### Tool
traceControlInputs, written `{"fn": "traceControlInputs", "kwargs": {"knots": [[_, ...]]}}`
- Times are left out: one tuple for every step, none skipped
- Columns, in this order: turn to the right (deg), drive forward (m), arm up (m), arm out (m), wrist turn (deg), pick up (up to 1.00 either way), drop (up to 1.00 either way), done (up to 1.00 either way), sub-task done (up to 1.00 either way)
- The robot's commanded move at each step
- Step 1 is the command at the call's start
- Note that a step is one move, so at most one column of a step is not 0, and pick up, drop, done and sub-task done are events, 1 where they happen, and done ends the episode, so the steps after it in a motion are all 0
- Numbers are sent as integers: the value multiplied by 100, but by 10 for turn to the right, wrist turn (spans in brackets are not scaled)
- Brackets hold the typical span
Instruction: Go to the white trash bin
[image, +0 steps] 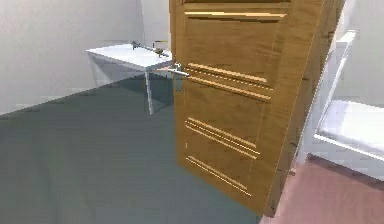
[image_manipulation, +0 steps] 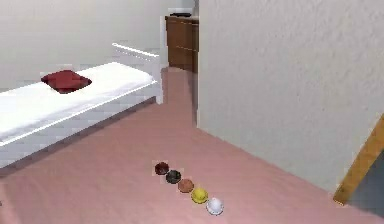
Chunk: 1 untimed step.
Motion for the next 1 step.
{"fn": "traceControlInputs", "kwargs": {"knots": [[-300,0,0,0,0,0,0,0,0]]}}
